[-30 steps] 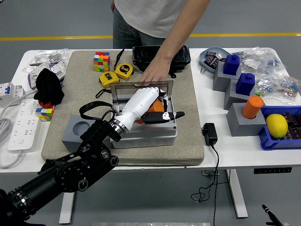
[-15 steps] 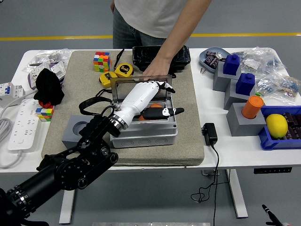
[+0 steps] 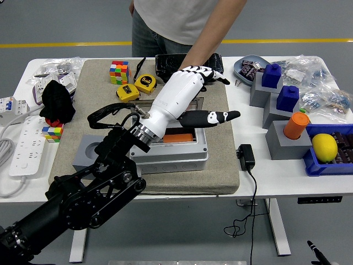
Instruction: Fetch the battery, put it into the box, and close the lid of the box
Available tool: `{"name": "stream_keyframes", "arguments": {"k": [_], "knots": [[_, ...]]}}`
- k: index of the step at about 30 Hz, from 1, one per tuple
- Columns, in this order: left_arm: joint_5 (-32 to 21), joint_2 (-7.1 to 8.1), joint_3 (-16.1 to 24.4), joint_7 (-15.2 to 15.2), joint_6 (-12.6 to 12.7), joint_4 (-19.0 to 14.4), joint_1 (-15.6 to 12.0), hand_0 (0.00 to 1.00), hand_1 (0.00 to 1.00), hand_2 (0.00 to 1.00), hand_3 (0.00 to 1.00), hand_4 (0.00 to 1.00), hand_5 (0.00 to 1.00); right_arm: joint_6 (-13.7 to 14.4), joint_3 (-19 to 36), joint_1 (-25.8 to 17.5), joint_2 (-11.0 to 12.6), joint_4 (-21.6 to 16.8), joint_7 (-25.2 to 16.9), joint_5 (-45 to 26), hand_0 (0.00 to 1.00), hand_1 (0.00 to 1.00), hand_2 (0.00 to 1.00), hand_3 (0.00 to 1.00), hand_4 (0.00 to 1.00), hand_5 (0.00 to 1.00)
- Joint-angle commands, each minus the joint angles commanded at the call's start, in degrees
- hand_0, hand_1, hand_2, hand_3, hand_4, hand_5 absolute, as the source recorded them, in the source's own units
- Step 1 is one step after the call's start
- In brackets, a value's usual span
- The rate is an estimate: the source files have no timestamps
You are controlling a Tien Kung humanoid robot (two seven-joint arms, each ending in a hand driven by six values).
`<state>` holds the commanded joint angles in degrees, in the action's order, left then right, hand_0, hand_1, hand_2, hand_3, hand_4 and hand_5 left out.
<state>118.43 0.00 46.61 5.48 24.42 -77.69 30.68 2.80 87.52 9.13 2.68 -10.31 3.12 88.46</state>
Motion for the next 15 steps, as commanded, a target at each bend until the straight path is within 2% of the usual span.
{"name": "stream_keyframes", "arguments": {"k": [3, 7, 8, 9, 12, 14, 15], "knots": [[1.94, 0.0, 1.49, -0.83, -0.36, -1.08, 0.41, 0.675, 0.729, 0.66, 0.637, 0.998, 0.913, -0.02, -0.12, 0.09, -0.01, 0.0, -0.03, -0.16, 0.974, 0.819, 0.755, 0.79, 0.998, 0.998], [4.7, 0.0, 2.94, -2.88, -1.68, -0.28, 0.94, 0.675, 0.729, 0.66, 0.637, 0.998, 0.913, -0.02, -0.06, 0.12, -0.04, 0.0, -0.03, -0.15, 0.974, 0.819, 0.755, 0.79, 0.998, 0.998], [6.34, 0.0, 3.68, -4.89, -3.26, -0.02, 1.08, 0.675, 0.729, 0.66, 0.637, 0.998, 0.913, -0.02, -0.19, 0.13, -0.04, 0.0, -0.05, -0.29, 0.974, 0.819, 0.755, 0.79, 0.998, 0.998], [7.62, 0.0, 4.09, -6.78, -4.56, 0.04, 1.14, 0.804, 0.844, 0.769, 0.764, 0.998, 0.98, -0.01, -0.21, 0.12, -0.03, 0.0, -0.05, -0.32, 0.973, 0.818, 0.756, 0.79, 0.998, 0.998], [11.57, 0.0, 5.12, -13.5, -9.86, -0.32, 1.1, 0.804, 0.844, 0.769, 0.764, 0.998, 0.98, 0.01, -0.06, 0.08, 0.0, 0.0, -0.01, -0.15, 0.973, 0.818, 0.756, 0.79, 0.998, 0.998], [11.57, 0.07, 5.46, -17.61, -13.5, -0.9, 1.0, 0.804, 0.844, 0.769, 0.764, 0.998, 0.98, 0.01, -0.09, 0.06, 0.0, 0.0, 0.01, -0.19, 0.973, 0.818, 0.756, 0.79, 0.998, 0.998], [11.57, 0.15, 5.61, -20.19, -16.09, -1.4, 0.93, 0.903, 0.918, 0.838, 0.833, 0.998, 0.998, 0.02, -0.06, 0.05, 0.01, 0.0, 0.01, -0.19, 0.972, 0.817, 0.756, 0.79, 0.998, 0.998]]}}
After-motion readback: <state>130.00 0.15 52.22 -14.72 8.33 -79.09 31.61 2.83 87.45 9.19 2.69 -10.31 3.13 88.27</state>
